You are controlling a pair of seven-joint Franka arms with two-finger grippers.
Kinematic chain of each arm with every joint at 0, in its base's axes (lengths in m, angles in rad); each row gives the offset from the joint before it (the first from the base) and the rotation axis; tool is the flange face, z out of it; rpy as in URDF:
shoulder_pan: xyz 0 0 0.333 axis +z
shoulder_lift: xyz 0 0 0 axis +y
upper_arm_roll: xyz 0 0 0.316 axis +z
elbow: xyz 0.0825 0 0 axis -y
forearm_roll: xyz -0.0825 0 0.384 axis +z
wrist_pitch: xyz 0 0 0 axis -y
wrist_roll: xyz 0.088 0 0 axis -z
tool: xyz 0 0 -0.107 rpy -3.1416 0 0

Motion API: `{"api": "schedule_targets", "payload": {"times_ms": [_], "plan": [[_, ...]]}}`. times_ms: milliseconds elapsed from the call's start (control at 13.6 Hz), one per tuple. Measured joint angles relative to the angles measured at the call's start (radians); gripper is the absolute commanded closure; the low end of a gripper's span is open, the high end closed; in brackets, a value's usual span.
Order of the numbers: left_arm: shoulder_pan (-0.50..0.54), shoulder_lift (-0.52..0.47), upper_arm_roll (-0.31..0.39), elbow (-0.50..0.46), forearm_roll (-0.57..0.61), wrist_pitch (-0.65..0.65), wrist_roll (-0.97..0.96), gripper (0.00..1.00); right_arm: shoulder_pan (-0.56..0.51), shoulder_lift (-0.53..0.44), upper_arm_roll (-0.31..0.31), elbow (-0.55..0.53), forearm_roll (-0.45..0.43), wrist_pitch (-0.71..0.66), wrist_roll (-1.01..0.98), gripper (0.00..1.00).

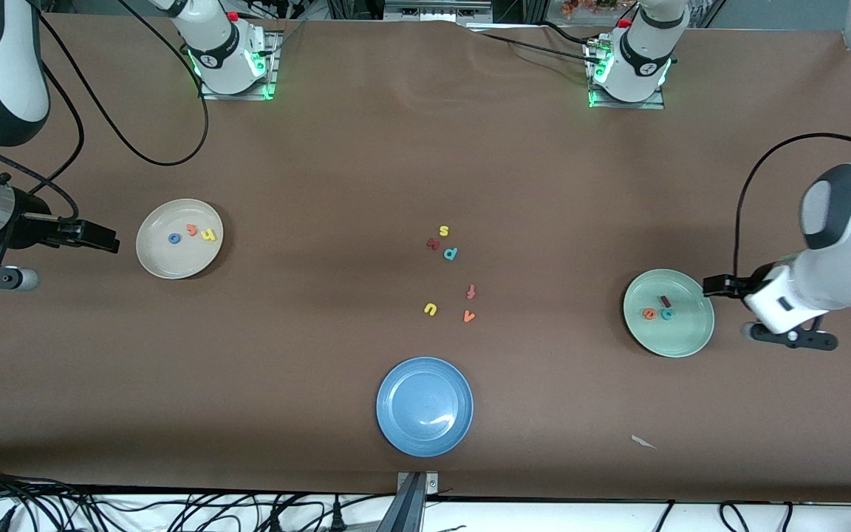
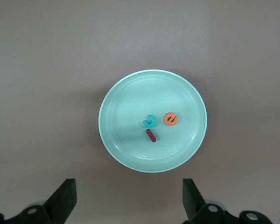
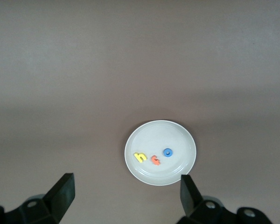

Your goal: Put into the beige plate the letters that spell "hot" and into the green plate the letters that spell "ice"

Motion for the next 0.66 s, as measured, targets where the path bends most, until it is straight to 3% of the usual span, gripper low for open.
{"api": "schedule_targets", "payload": {"times_ms": [369,517,664], "plan": [[-0.300,-0.140,0.329,-0.004,-0.215,-0.020,0.018,0.00,0.000,-0.002,0.000,0.000,0.000,0.000,0.001,0.00],[-0.367,-0.194,0.401,-0.019,-0.251,-0.046,0.018,0.00,0.000,-0.002,0.000,0.000,0.000,0.000,0.001,0.00],[-0.395,-0.244,0.423,-0.035,-0.252,-0.089,0.016,0.00,0.000,-0.002,0.000,0.000,0.000,0.000,0.001,0.00]]}}
